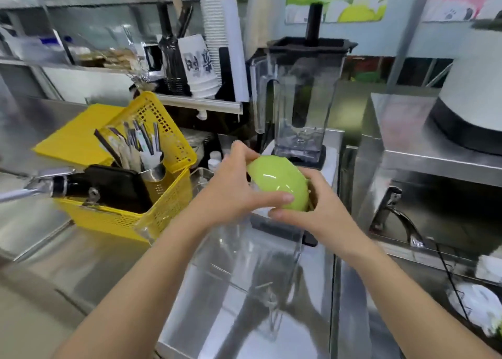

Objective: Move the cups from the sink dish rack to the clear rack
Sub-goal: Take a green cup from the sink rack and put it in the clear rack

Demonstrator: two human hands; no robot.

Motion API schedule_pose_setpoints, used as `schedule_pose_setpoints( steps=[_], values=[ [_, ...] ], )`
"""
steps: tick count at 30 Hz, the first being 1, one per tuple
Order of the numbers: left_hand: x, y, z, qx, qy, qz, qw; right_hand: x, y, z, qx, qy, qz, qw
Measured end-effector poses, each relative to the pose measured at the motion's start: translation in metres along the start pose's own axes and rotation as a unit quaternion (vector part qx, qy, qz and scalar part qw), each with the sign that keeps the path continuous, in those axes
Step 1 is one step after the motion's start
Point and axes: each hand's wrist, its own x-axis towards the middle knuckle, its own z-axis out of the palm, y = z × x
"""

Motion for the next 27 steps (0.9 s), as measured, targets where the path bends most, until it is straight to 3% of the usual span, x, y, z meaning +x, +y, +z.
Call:
schedule_pose_setpoints(
  steps=[5,9,12,20,27],
  values=[
    [0.003,-0.05,-0.048,0.048,-0.037,-0.05,0.997,0.036,0.008,0.058,-0.154,-0.011,-0.039,0.987],
    [0.01,-0.083,-0.067,0.1,-0.086,-0.066,0.989,0.06,0.016,0.094,-0.347,-0.029,-0.069,0.935],
    [0.016,-0.11,-0.072,0.098,-0.091,-0.078,0.988,0.076,0.025,0.112,-0.431,-0.047,-0.064,0.899],
    [0.028,-0.155,-0.075,0.102,-0.118,-0.121,0.98,0.102,0.044,0.134,-0.485,-0.08,-0.037,0.87],
    [0.03,-0.163,-0.071,0.154,-0.128,-0.064,0.978,0.105,0.051,0.133,-0.518,-0.097,-0.052,0.848]
  ],
)
